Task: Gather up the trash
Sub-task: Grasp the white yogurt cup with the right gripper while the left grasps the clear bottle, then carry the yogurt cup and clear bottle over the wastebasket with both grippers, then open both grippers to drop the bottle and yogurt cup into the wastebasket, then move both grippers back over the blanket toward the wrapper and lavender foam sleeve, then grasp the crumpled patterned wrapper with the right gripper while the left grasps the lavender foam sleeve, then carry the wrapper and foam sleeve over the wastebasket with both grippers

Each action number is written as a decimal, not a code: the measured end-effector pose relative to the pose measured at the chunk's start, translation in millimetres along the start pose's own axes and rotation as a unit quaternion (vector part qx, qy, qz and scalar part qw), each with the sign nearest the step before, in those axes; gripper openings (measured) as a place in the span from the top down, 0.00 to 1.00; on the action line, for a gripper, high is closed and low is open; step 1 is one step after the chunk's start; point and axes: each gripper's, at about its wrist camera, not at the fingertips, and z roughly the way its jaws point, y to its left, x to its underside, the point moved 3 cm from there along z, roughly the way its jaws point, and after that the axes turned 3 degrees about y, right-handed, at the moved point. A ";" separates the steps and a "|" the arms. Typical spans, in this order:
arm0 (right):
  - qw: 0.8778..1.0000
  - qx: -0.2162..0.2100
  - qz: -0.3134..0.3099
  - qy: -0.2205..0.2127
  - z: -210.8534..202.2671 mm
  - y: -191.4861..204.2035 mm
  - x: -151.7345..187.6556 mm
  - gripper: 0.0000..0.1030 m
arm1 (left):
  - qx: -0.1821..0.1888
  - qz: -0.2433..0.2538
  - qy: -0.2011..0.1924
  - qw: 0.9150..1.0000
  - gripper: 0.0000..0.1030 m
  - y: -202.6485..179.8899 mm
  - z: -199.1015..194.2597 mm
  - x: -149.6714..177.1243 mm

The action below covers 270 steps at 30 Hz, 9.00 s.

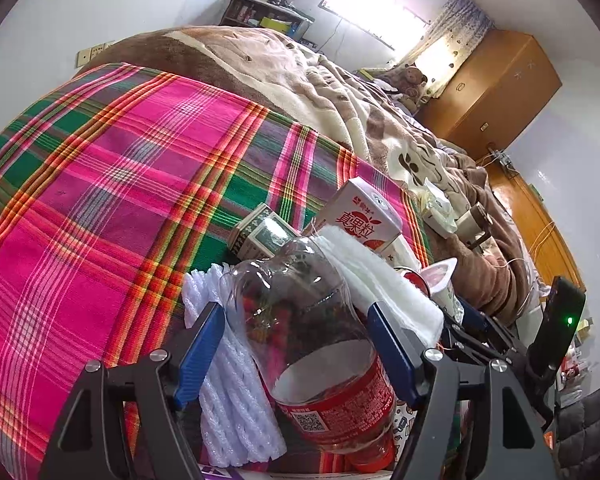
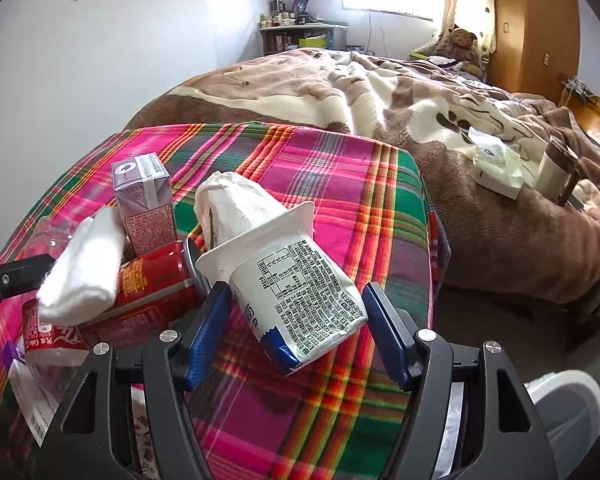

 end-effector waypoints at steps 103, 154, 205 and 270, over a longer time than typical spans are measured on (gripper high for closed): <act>0.961 0.167 0.215 -0.046 -149.8 -160.7 142.4 0.29 | 0.132 0.291 -0.018 0.947 0.34 -269.6 -14.2 137.6; 0.992 0.032 0.102 -0.068 -98.2 8.0 78.2 0.29 | -0.051 0.178 -0.093 0.978 0.34 -34.4 -96.5 61.4; 0.997 -0.033 0.076 0.006 -41.1 59.9 64.7 0.70 | -0.052 0.169 -0.008 0.984 0.68 10.0 -23.1 24.6; 0.960 0.134 0.200 -0.143 -174.5 -94.3 111.0 0.76 | 0.087 0.333 -0.040 0.938 0.68 -221.0 -69.5 141.6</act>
